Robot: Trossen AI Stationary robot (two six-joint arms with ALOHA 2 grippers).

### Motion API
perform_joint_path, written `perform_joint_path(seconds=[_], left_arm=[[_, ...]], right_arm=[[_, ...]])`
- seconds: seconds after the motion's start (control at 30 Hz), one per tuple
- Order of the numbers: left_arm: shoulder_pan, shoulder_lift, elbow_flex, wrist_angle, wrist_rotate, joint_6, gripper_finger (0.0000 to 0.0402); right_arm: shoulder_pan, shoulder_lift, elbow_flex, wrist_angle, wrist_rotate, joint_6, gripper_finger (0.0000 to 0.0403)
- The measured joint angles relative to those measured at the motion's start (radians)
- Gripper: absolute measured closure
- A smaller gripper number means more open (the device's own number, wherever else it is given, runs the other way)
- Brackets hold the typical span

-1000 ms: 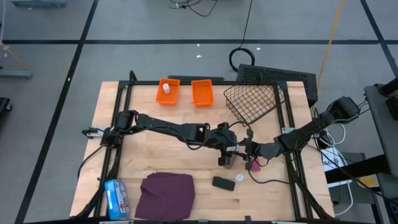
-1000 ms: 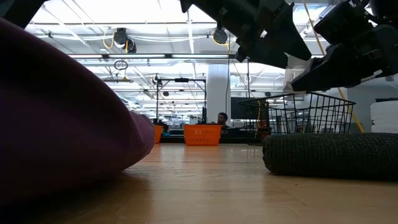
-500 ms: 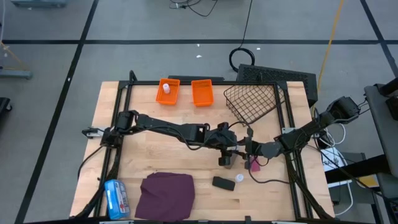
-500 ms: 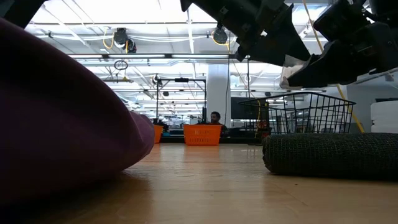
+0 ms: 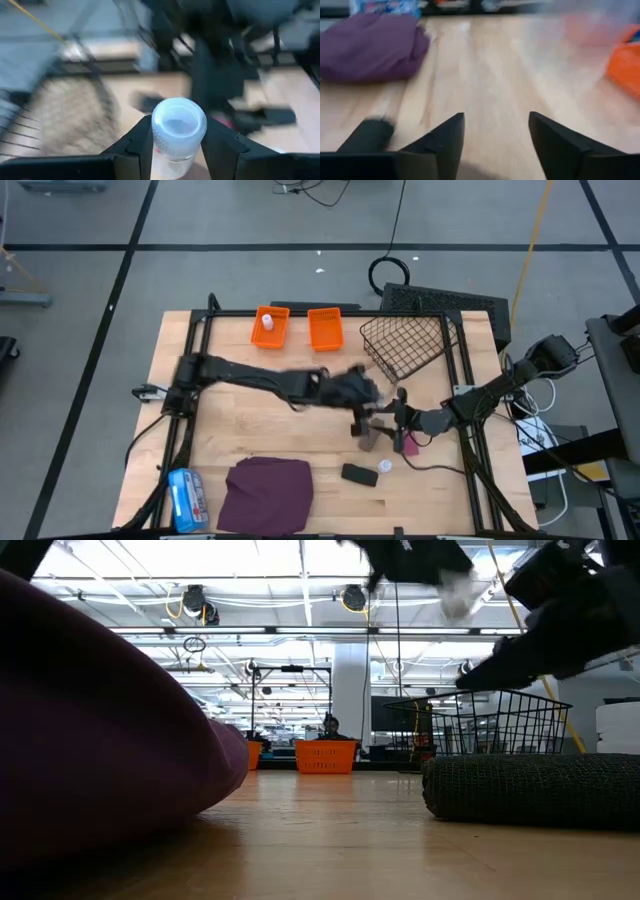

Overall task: Pick & Place Medicine items
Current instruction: Put the bottom transparent pill bottle into the left orange bin

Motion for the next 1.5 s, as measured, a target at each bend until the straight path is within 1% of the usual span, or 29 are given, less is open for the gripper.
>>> perform_joint_path(seconds=[0.1,0.2,0.3,0.47,0.57,0.63,0.67,0.73,0.87,0.97,1.1,1.17,1.4,1.5], left_arm=[[0.029,-0.097,-0.044,0.006,-0.03,0.024,0.0267],[0.075,-0.204,-0.164,0.029,-0.035,0.026,0.0267],[0.14,-0.35,-0.341,0.116,-0.089,-0.019,0.0267],[0.26,-0.562,-0.689,0.3,-0.188,-0.123,0.0267],[0.338,-0.674,-0.859,0.411,-0.273,-0.201,0.0267],[0.389,-0.722,-0.958,0.455,-0.346,-0.264,0.0267],[0.409,-0.733,-1.001,0.472,-0.369,-0.287,0.0267],[0.445,-0.735,-1.072,0.488,-0.377,-0.328,0.0267],[0.511,-0.73,-1.147,0.524,-0.389,-0.408,0.0267],[0.532,-0.712,-1.177,0.507,-0.393,-0.422,0.0267],[0.569,-0.699,-1.201,0.524,-0.445,-0.45,0.0267],[0.586,-0.689,-1.216,0.507,-0.44,-0.471,0.0267],[0.588,-0.59,-1.225,0.521,-0.441,-0.495,0.0267],[0.588,-0.545,-1.225,0.515,-0.492,-0.507,0.0267]], right_arm=[[0.006,-0.002,0.001,0.008,-0.021,0.007,0.016],[0.007,-0.001,0.001,0.004,-0.029,0.041,0.0152],[0.007,-0.002,0.001,0.013,-0.027,0.053,0.0153],[0.006,-0.006,0.001,0.022,-0.027,0.008,0.016],[0.0,-0.008,0.001,0.022,-0.021,-0.011,0.0161],[-0.008,-0.008,0.001,0.016,-0.021,-0.02,0.0161],[-0.01,-0.008,0.001,0.013,-0.021,-0.023,0.0161],[-0.017,-0.008,0.001,0.005,-0.021,-0.026,0.0163],[-0.025,-0.008,0.001,0.008,-0.02,-0.026,0.0168],[-0.032,-0.008,0.001,0.008,-0.021,-0.026,0.017],[-0.041,-0.008,0.001,0.011,-0.021,-0.026,0.0172],[-0.046,-0.008,0.001,0.013,-0.021,-0.026,0.0172],[-0.05,-0.008,0.001,0.011,-0.021,-0.026,0.0177],[-0.05,-0.008,0.001,0.011,-0.021,-0.026,0.0176]])
